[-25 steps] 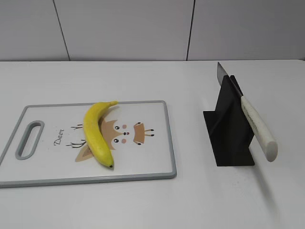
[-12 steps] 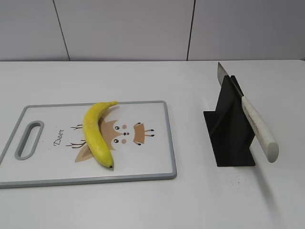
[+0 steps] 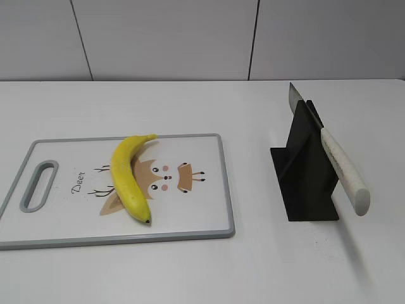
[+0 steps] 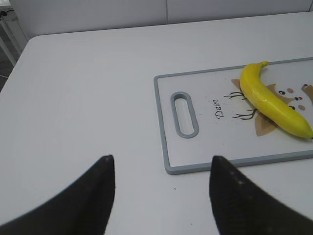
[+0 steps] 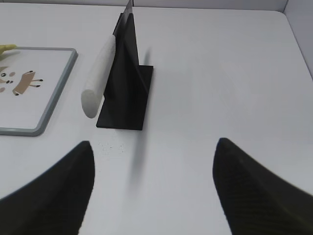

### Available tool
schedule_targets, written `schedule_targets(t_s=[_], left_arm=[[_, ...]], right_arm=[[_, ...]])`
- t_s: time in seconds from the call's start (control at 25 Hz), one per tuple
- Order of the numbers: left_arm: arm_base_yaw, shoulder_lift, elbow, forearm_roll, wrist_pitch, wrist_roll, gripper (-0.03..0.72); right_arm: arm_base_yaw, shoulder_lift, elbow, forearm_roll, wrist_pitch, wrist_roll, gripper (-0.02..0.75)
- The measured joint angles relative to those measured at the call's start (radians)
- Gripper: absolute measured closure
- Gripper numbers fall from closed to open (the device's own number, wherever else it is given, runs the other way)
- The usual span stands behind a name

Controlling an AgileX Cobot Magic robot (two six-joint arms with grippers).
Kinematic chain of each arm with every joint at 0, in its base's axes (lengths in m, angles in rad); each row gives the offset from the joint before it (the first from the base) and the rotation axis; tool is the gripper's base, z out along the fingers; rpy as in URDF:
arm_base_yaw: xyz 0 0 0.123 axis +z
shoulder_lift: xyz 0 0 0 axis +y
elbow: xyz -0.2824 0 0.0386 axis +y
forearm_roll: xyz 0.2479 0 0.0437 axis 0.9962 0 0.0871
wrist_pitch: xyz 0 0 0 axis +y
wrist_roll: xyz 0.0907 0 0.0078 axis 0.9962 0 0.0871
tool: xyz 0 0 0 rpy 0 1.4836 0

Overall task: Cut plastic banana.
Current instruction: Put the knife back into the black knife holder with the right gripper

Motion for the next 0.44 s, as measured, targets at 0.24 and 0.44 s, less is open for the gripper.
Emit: schedule_targets(t_s=[0.24, 0.44], left_arm=[[0.000, 0.000, 0.000, 0.000, 0.000, 0.000, 0.109], [0.000, 0.000, 0.000, 0.000, 0.000, 0.000, 0.115]], right_arm=[[-0.006, 0.000, 0.000, 0.001, 0.000, 0.000, 0.147], [-0.007, 0.000, 0.000, 0.001, 0.000, 0.000, 0.147]])
